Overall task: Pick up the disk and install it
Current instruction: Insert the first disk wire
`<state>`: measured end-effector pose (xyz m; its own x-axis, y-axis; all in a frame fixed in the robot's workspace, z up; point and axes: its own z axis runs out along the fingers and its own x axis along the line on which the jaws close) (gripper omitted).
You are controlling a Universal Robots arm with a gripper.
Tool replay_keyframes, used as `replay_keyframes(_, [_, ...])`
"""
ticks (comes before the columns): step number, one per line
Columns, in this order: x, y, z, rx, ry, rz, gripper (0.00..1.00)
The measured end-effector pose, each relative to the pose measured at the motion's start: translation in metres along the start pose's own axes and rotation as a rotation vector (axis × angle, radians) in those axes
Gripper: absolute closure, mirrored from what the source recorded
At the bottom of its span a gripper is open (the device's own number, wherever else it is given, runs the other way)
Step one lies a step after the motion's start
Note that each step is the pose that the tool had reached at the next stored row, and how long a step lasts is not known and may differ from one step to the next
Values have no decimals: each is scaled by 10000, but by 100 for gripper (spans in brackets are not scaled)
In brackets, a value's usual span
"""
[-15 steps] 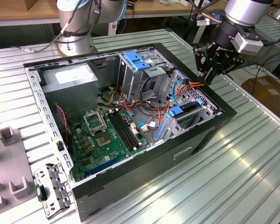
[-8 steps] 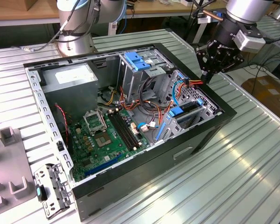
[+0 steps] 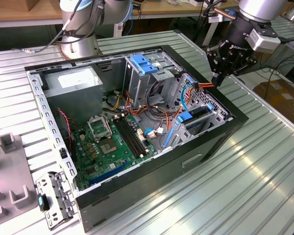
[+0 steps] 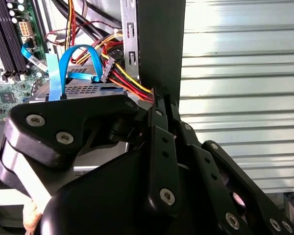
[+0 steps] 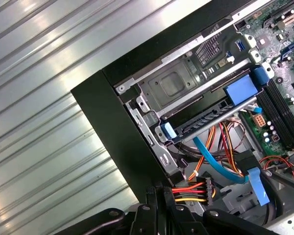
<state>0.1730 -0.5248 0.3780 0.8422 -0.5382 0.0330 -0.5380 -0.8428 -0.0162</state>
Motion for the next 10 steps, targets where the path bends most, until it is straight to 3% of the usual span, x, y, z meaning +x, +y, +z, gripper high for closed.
replay_keyframes(5, [0,0,0,-20,10,636,84])
replay_keyframes(10, [-113,89,-4,-24,14,775,84])
